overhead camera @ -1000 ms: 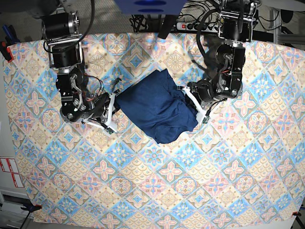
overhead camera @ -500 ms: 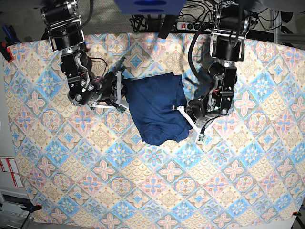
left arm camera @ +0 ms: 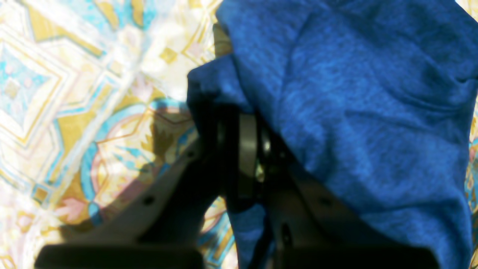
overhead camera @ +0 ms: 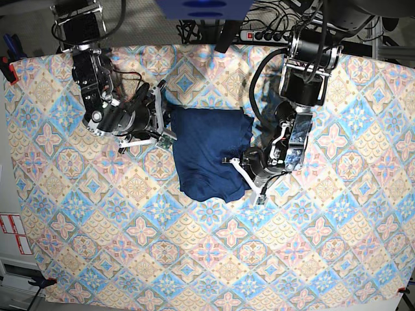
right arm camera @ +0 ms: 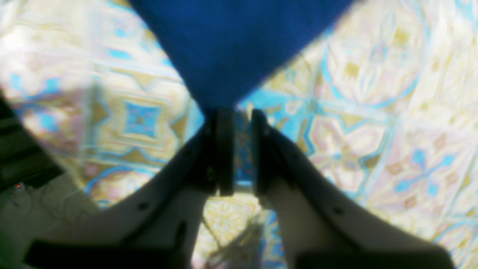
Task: Fold the T-shirt properly
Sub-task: 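Withdraw the left gripper and move the right gripper onto the bundle, then press and smooth the bundle's top with the right gripper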
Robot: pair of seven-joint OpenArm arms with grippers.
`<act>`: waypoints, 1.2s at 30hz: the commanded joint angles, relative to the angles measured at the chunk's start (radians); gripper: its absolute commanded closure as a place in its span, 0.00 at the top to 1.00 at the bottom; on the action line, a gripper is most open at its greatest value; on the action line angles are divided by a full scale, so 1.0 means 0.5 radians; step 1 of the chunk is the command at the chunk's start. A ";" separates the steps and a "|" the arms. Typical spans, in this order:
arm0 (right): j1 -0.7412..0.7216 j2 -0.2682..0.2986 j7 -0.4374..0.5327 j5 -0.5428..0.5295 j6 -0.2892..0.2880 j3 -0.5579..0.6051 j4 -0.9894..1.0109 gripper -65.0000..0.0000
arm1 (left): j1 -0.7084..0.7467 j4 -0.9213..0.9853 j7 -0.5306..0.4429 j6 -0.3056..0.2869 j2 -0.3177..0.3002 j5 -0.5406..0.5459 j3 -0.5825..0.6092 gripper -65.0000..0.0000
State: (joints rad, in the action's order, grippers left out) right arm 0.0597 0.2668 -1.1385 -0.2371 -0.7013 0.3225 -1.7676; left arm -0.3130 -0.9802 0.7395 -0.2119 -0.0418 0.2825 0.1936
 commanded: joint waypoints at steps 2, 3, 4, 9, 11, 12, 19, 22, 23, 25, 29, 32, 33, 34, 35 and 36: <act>-0.038 0.026 0.023 0.009 0.006 -0.005 -0.143 0.11 | 0.023 -0.211 0.097 -0.013 -0.016 0.013 0.007 0.04; -0.038 0.039 0.023 0.009 0.006 -0.002 -0.186 0.11 | 0.075 -0.315 0.143 -0.013 -0.050 0.013 -0.020 0.04; -0.038 0.042 0.023 0.009 0.006 0.001 -0.226 0.11 | 0.130 -0.465 0.192 -0.010 -0.090 0.013 -0.073 0.04; -0.041 -0.004 0.032 0.003 0.006 0.065 -0.299 0.11 | 0.529 -1.131 0.425 -0.013 -0.157 0.010 -0.600 0.04; -0.053 -0.087 0.032 0.012 0.006 0.145 -0.293 0.11 | 0.695 -1.337 0.462 -0.020 -0.157 0.013 -0.782 0.04; -0.056 -0.121 0.035 0.012 0.006 0.173 -0.290 0.11 | 0.763 -1.417 0.468 -0.023 -0.157 0.013 -0.849 0.04; -0.182 -0.406 0.048 0.012 0.006 0.406 -0.118 0.11 | 1.186 -1.788 0.468 -0.029 -0.074 0.106 -1.242 0.04; -0.305 -0.511 0.152 0.012 0.006 0.483 0.029 0.11 | 1.318 -1.868 0.471 -0.029 -0.071 0.284 -1.337 0.04; -0.351 -0.544 0.176 0.012 0.006 0.486 0.100 0.11 | 1.352 -1.886 0.471 -0.026 -0.068 0.351 -1.365 0.04; -0.431 -0.603 0.219 0.012 0.006 0.486 0.247 0.11 | 1.410 -1.905 0.474 -0.023 -0.068 0.477 -1.429 0.04; -0.563 -0.649 0.394 0.009 0.006 0.483 0.569 0.11 | 1.493 -1.905 0.474 -0.020 -0.068 0.725 -1.549 0.04; -0.636 -0.683 0.560 0.009 0.006 0.483 0.836 0.11 | 1.536 -1.908 0.474 -0.020 -0.071 0.836 -1.613 0.04; -0.649 -0.704 0.609 0.012 0.006 0.483 0.925 0.11 | 1.539 -1.908 0.474 -0.020 -0.071 0.864 -1.635 0.04; -0.658 -0.729 0.652 0.012 0.006 0.480 1.017 0.11 | 1.542 -1.908 0.474 -0.020 -0.071 0.885 -1.650 0.04; -0.667 -0.750 0.698 0.012 0.006 0.464 1.106 0.11 | 1.542 -1.908 0.474 -0.020 -0.071 0.900 -1.653 0.04; -0.670 -0.768 0.747 0.015 0.006 0.431 1.189 0.11 | 1.542 -1.905 0.474 -0.020 -0.074 0.913 -1.656 0.04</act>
State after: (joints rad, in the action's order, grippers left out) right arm -0.2543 -0.1127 -0.7765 -0.2165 -0.6956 0.5415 -1.1515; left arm 0.4549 -1.9133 0.9913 -0.2146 -0.0700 0.7200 -0.6308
